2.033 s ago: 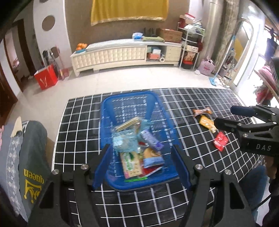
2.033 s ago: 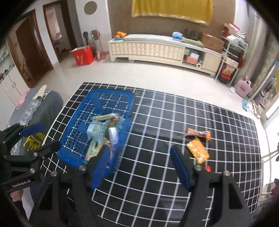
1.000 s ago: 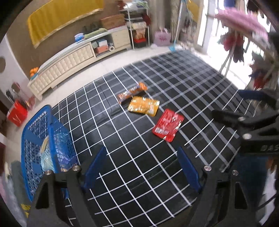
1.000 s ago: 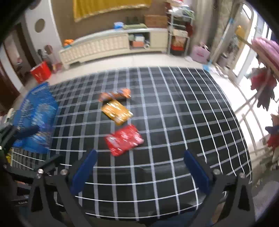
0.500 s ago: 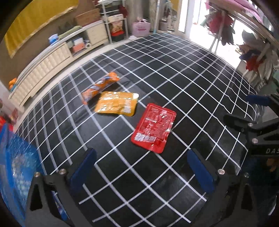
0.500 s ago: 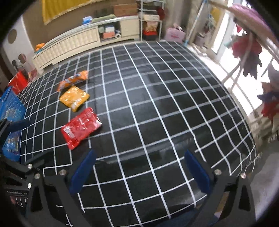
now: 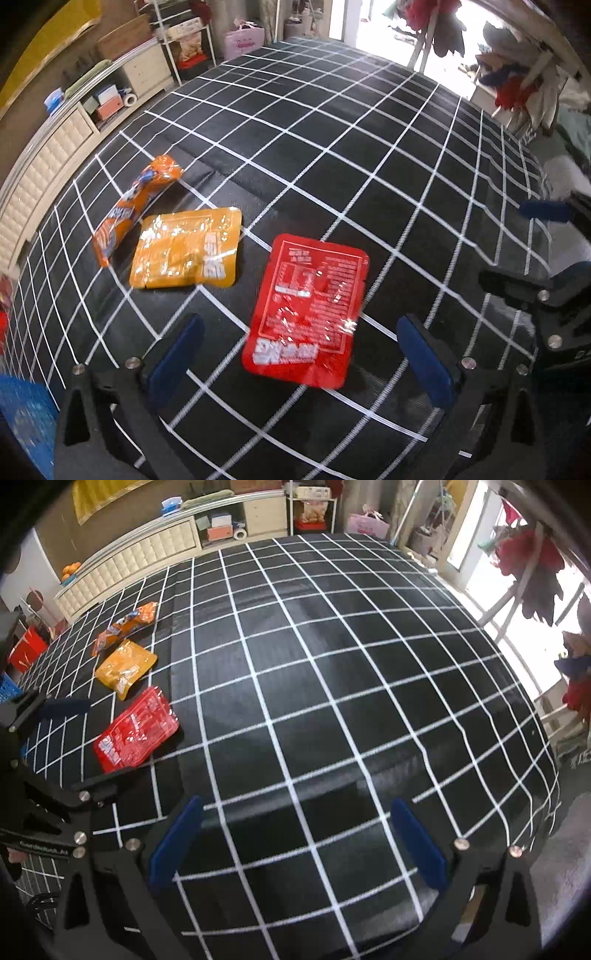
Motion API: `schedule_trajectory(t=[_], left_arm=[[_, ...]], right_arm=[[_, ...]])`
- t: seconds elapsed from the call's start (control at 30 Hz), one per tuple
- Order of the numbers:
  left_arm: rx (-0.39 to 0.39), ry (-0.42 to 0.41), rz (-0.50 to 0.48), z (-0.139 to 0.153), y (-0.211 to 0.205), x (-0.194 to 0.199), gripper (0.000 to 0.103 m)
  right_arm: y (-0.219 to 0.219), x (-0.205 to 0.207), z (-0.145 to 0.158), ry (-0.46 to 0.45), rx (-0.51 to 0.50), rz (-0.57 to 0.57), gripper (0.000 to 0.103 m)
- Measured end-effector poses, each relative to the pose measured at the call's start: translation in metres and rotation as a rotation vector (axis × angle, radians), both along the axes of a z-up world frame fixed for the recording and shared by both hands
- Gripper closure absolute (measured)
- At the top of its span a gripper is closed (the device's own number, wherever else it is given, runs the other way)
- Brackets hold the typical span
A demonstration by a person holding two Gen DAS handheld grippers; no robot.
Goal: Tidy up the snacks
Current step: 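Grasp the red packet with the left tool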
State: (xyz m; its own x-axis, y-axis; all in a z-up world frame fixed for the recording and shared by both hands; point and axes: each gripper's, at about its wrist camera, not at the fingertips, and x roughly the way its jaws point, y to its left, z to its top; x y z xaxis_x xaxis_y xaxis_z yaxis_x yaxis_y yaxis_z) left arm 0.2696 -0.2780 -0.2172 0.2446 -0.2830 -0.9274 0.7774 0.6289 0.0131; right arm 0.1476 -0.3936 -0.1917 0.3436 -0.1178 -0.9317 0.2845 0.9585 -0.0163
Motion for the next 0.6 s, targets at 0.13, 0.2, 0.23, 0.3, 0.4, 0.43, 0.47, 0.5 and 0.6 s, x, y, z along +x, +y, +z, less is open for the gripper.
schedule_trajectory(t=[0.13, 0.2, 0.23, 0.3, 0.4, 0.43, 0.47, 0.5, 0.6], left_arm=[[0.002, 0.025, -0.024, -0.007, -0.007, 0.006, 0.000], [-0.004, 0.053, -0.054, -0.011, -0.008, 0.006, 0.000], [-0.006, 0.055, -0.068, -0.012, -0.009, 0.006, 0.000], [0.009, 0.052, -0.071, -0.019, -0.014, 0.008, 0.003], [0.020, 0.040, -0.070, -0.022, -0.018, 0.008, 0.010], [0.017, 0.039, -0.063, -0.021, -0.020, 0.011, 0.014], [0.013, 0.038, -0.055, -0.019, -0.021, 0.012, 0.018], [0.007, 0.038, -0.046, -0.017, -0.023, 0.014, 0.029], [-0.002, 0.054, -0.023, -0.012, -0.023, 0.017, 0.044]], right_arm=[[0.002, 0.005, -0.004, -0.001, -0.021, 0.021, 0.000], [0.000, 0.007, -0.007, 0.003, -0.014, 0.019, 0.000], [-0.001, 0.006, -0.007, 0.001, -0.007, 0.015, 0.000], [-0.002, 0.005, -0.008, -0.005, -0.001, 0.007, 0.000], [-0.006, 0.003, -0.008, -0.009, 0.004, -0.008, 0.000], [-0.007, 0.002, -0.008, -0.008, 0.009, -0.013, 0.000], [-0.007, 0.002, -0.009, -0.007, 0.014, -0.020, 0.000], [-0.008, 0.001, -0.009, -0.005, 0.019, -0.028, 0.000], [-0.006, -0.002, -0.008, -0.004, 0.031, -0.043, 0.000]])
